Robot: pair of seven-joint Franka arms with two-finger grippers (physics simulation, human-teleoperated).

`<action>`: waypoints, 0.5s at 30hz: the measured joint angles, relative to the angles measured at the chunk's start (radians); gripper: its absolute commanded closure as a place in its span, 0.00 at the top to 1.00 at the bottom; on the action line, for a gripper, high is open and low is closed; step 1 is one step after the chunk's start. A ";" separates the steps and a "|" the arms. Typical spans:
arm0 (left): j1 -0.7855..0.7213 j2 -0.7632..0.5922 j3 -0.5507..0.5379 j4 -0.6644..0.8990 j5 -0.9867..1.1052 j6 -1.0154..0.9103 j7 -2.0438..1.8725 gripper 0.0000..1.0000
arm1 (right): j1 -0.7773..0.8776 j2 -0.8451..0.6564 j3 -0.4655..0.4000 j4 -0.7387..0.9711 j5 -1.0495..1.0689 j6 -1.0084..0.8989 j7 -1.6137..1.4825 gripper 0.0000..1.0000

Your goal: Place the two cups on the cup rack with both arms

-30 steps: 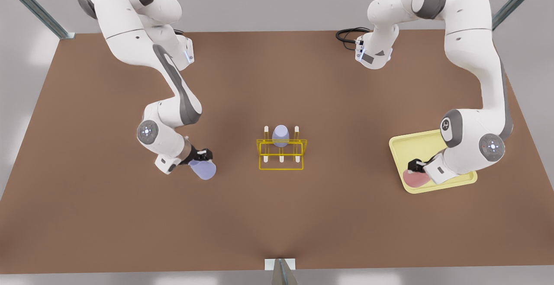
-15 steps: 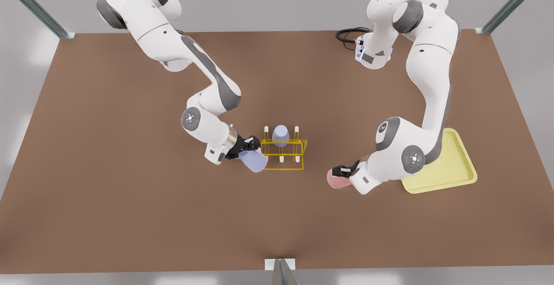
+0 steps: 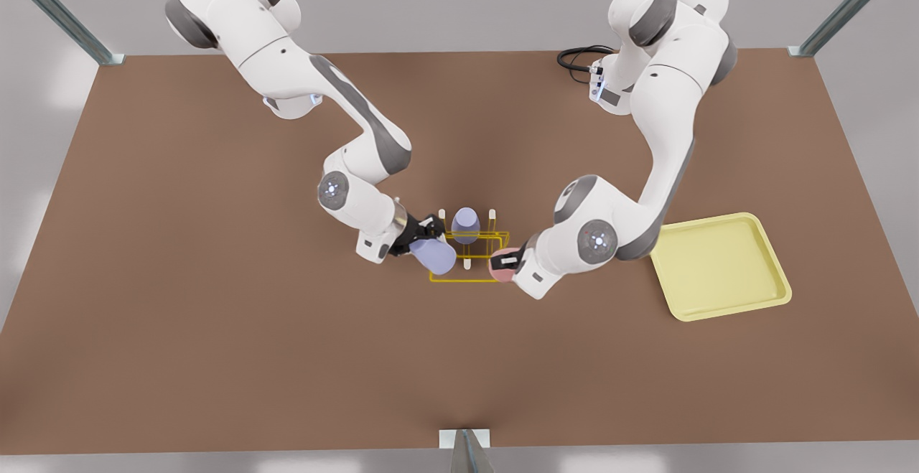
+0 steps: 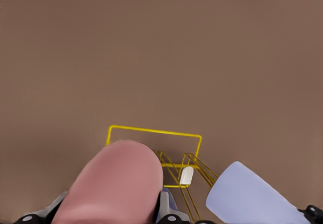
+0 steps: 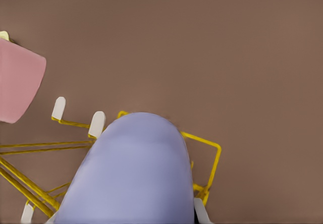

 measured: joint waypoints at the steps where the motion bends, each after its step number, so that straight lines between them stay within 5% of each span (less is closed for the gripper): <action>1: -0.004 0.001 -0.001 -0.002 0.000 0.000 -0.019 0.84 | 0.003 0.000 0.000 -0.003 0.000 0.000 -0.001 0.78; 6: -0.015 0.022 -0.002 -0.013 0.003 0.003 -0.098 0.84 | 0.009 0.020 0.000 -0.006 0.000 0.002 -0.005 0.79; 8: -0.021 0.024 -0.003 -0.014 0.004 0.006 -0.124 0.87 | 0.009 0.021 0.000 -0.002 -0.003 0.002 -0.005 1.00; 9: -0.022 0.024 -0.003 -0.015 0.004 0.006 -0.136 0.96 | 0.009 0.022 0.001 0.002 -0.005 0.001 -0.004 1.00; 15: -0.035 0.024 -0.003 -0.041 0.005 0.001 -0.194 1.00 | -0.002 0.012 -0.001 0.062 -0.007 -0.007 -0.003 1.00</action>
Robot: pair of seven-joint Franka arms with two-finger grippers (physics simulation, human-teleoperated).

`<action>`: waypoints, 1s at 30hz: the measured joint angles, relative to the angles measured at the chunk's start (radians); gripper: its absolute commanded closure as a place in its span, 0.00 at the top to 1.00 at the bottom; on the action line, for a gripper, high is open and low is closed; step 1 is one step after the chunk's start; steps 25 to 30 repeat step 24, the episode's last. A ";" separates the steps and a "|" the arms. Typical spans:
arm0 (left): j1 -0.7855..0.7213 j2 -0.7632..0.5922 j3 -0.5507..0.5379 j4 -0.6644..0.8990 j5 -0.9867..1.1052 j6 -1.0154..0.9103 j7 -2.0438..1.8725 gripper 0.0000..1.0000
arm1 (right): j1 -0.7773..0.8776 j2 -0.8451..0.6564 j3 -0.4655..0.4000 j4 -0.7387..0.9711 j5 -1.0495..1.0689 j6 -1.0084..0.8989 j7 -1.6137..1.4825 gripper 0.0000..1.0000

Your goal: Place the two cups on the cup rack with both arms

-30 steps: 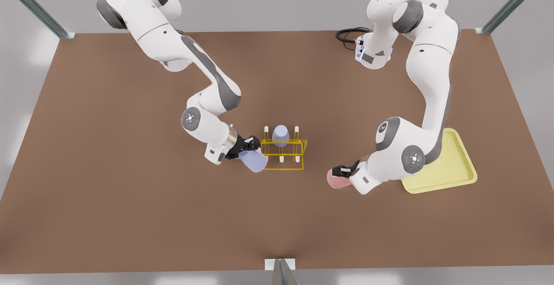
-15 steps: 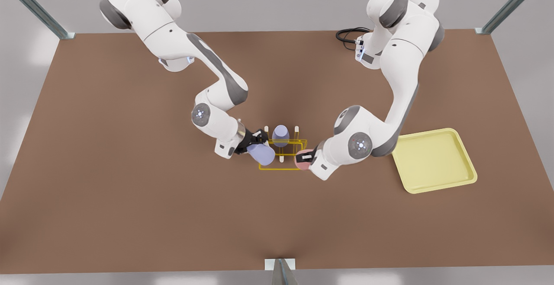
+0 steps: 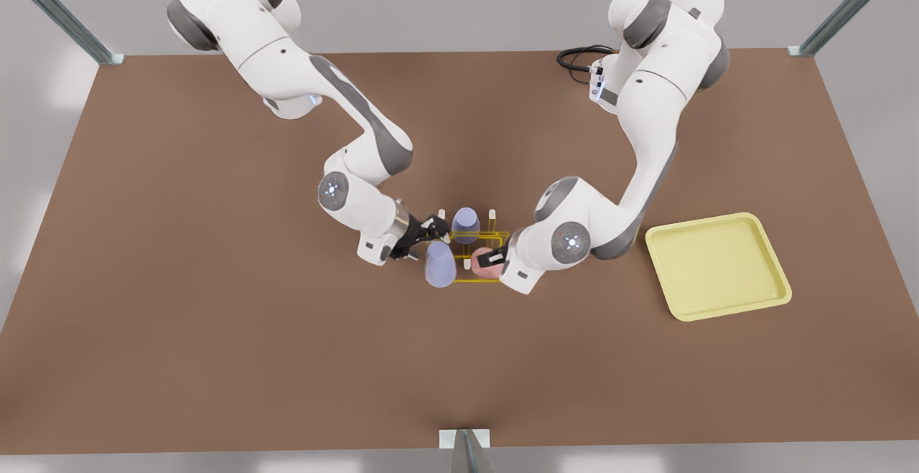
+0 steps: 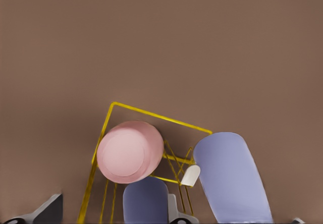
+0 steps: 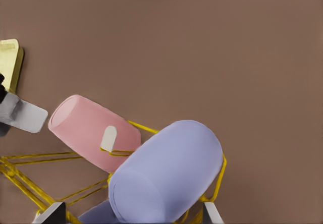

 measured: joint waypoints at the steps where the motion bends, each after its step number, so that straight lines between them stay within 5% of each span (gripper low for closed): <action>1: 0.001 -0.003 0.001 0.002 0.001 -0.005 -0.008 1.00 | -0.007 -0.002 -0.001 0.019 0.000 -0.004 0.000 1.00; 5: 0.141 -0.026 0.005 0.131 0.080 -0.127 -0.007 1.00 | -0.081 -0.035 -0.035 0.078 -0.046 -0.086 0.002 1.00; 9: 0.335 -0.129 0.006 0.165 0.177 -0.309 0.084 1.00 | -0.335 -0.050 -0.064 0.111 -0.291 -0.305 -0.005 1.00; 11: 0.220 -0.366 0.212 -0.046 0.196 -0.354 0.174 1.00 | -0.444 -0.047 -0.066 0.137 -0.442 -0.403 -0.033 1.00; 13: 0.147 -0.451 0.303 -0.100 0.192 -0.398 0.259 1.00 | -0.491 -0.079 -0.074 0.219 -0.531 -0.530 -0.064 1.00; 19: 0.134 -0.432 0.345 0.055 0.091 -0.518 0.465 1.00 | -0.443 -0.385 -0.243 0.154 -0.487 -0.839 -0.107 1.00; 30: 0.160 -0.421 0.348 0.069 0.055 -0.573 0.592 1.00 | -0.435 -0.422 -0.260 0.117 -0.456 -0.948 -0.122 1.00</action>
